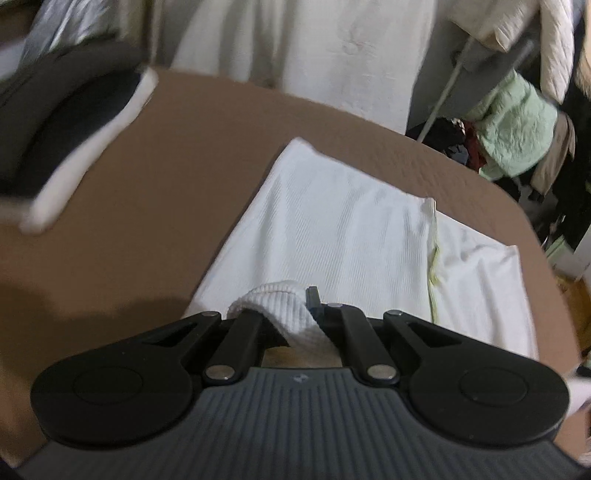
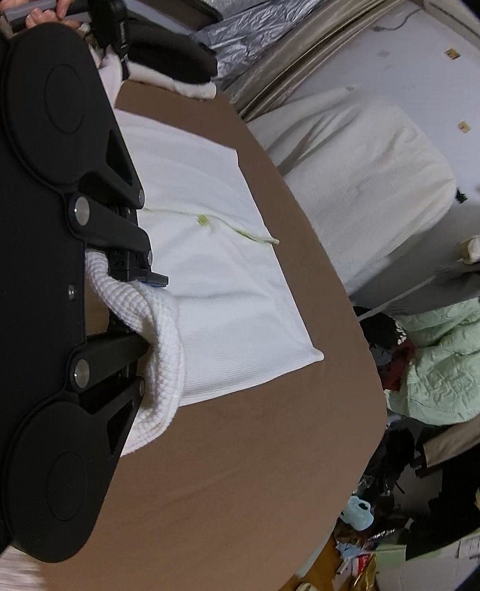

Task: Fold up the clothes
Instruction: 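Lower the held fold onto the garment with both grippers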

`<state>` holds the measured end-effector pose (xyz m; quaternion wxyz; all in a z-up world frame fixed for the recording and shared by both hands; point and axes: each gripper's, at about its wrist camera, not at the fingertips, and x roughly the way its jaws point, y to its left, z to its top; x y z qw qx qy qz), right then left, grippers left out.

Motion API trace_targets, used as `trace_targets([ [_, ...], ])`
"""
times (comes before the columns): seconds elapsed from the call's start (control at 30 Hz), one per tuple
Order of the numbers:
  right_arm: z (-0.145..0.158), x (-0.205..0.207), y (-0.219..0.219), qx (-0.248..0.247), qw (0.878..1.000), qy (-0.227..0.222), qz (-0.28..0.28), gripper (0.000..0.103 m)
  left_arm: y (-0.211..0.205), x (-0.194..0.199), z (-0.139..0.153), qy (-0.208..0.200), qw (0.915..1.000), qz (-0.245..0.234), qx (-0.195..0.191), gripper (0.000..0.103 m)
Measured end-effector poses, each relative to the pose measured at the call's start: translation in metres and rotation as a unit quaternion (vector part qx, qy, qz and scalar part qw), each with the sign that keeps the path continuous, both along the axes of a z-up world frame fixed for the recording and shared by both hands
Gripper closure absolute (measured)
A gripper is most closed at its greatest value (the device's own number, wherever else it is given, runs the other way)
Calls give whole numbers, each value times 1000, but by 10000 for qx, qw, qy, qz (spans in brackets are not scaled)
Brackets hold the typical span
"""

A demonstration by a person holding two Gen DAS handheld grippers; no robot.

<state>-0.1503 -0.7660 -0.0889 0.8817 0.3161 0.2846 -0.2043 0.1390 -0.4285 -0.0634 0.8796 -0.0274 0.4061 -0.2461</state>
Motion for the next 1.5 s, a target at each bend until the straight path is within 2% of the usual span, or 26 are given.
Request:
trace_targets([
  [0.07, 0, 26, -18, -13, 9999, 110, 71, 96, -29, 24, -3, -284, 9985, -283, 359, 99],
  [0.13, -5, 56, -39, 53, 9996, 259, 124, 96, -58, 46, -10, -605, 9935, -601, 752, 99],
  [0.2, -10, 87, -60, 119, 9989, 408, 178, 96, -81, 62, -30, -758, 9884, -692, 1118, 99],
  [0.23, -15, 102, -70, 162, 9984, 503, 218, 96, -88, 68, -39, -692, 9889, -640, 1151, 100],
  [0.3, -36, 133, -91, 336, 9956, 797, 357, 96, -93, 82, -49, -604, 9927, -482, 929, 100],
  [0.37, -60, 143, -110, 685, 9948, 731, 186, 96, -97, 90, -47, -668, 9944, -365, 732, 100],
  [0.43, -77, 137, -118, 1015, 9941, 371, -80, 96, -104, 93, -39, -852, 9932, -419, 667, 100],
  [0.53, -67, 140, -124, 795, 9966, 160, 109, 96, -123, 107, -23, -1038, 9906, -555, 704, 100],
  [0.63, -43, 150, -135, 529, 9981, 143, 280, 96, -143, 140, -15, -776, 9932, -563, 664, 100],
  [0.7, -36, 163, -144, 460, 9980, 234, 354, 96, -160, 163, -19, -703, 9927, -542, 811, 100],
  [0.8, -37, 180, -152, 191, 9977, 228, 615, 88, -187, 185, -46, -732, 9855, -619, 1399, 99],
  [0.83, -46, 178, -150, -6, 9970, 116, 761, 80, -196, 183, -62, -762, 9798, -687, 1717, 99],
  [0.87, -57, 174, -149, -113, 9969, 15, 774, 78, -205, 182, -79, -792, 9730, -754, 2032, 99],
  [0.9, -67, 168, -151, 33, 9975, -58, 708, 77, -212, 180, -92, -863, 9660, -811, 2300, 99],
  [0.97, -83, 156, -156, 266, 9977, -207, 596, 76, -218, 169, -93, -1253, 9576, -841, 2454, 99],
  [1.03, -71, 143, -155, 27, 9972, -367, 648, 72, -216, 170, -87, -1146, 9635, -772, 2292, 99],
  [1.1, -56, 129, -156, -184, 9963, -477, 686, 60, -208, 181, -82, -886, 9722, -704, 2051, 99],
  [1.17, -41, 114, -157, -377, 9952, -556, 714, 38, -197, 196, -78, -486, 9825, -632, 1685, 98],
  [1.23, -35, 102, -161, -371, 9954, -506, 717, 32, -186, 210, -75, -181, 9894, -578, 1321, 96],
  [1.27, -36, 100, -163, -302, 9960, -432, 727, 32, -182, 216, -73, -76, 9919, -580, 1127, 95],
  [1.33, -43, 109, -165, -187, 9958, -230, 861, 32, -168, 228, -71, 15, 9976, -555, 422, 95],
  [1.43, -58, 129, -156, -461, 9932, 18, 1072, 32, -145, 239, -69, 159, 9981, -410, -433, 95],
  [1.5, -69, 142, -150, -697, 9919, 236, 1032, 32, -138, 237, -67, 149, 9972, -498, -546, 95],
])
